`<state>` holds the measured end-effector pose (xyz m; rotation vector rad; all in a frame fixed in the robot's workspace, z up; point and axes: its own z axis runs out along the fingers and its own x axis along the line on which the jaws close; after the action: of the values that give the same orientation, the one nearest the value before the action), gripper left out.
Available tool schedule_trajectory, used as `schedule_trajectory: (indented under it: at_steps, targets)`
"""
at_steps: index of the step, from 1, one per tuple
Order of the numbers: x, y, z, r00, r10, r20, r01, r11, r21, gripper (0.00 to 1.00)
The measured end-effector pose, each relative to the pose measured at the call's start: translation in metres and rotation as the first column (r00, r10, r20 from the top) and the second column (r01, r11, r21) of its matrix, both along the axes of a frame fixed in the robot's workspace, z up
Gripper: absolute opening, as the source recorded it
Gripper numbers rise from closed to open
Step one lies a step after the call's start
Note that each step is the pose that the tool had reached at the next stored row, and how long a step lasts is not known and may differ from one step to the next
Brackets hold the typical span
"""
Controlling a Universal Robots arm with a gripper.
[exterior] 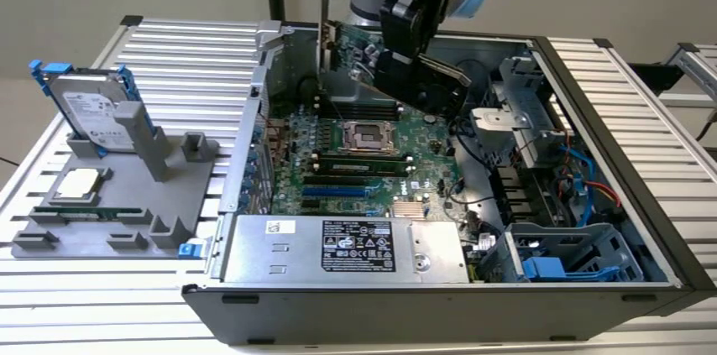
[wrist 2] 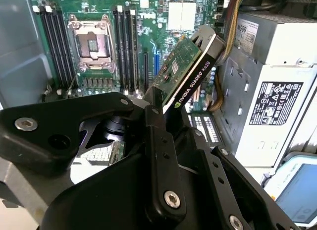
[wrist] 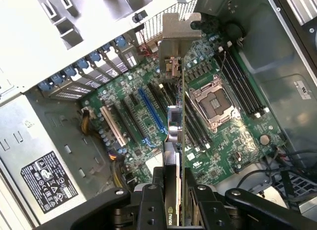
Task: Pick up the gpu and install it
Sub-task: 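Insert the gpu into the slot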
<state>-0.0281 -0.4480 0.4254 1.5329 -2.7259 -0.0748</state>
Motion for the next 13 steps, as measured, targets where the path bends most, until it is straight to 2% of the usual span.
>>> schedule_trajectory:
  at_steps: [13]
  targets:
    - [0.0000,0.0000,0.0000,0.9969,0.079,0.0000,-0.079,0.9969,0.0000,0.00]
